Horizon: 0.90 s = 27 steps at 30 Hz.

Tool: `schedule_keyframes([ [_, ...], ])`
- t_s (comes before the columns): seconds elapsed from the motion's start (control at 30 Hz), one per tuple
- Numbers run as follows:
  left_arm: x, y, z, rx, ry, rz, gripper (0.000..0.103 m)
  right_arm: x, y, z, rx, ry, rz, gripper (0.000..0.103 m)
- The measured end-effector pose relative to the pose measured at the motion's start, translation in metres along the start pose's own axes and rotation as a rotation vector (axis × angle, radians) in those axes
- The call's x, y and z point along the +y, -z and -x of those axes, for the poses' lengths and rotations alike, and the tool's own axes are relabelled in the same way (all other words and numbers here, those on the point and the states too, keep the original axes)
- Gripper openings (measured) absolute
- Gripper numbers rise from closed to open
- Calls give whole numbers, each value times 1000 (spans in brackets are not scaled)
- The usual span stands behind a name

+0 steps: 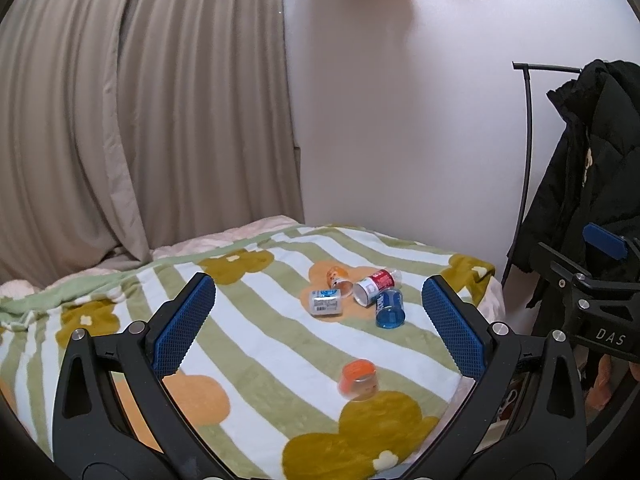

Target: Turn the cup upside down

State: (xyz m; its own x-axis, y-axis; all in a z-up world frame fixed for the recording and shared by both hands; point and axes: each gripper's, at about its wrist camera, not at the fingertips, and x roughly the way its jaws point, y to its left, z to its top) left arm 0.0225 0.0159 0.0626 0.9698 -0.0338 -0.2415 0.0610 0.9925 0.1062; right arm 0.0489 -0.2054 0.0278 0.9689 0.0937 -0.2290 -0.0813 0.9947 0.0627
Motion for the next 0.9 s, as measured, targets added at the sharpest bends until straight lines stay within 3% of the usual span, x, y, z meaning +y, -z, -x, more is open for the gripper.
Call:
schedule_keyframes([
  [0.9,5,0,7,-29,-18,50,103,3,-2,6,-2,-1,-7,103],
])
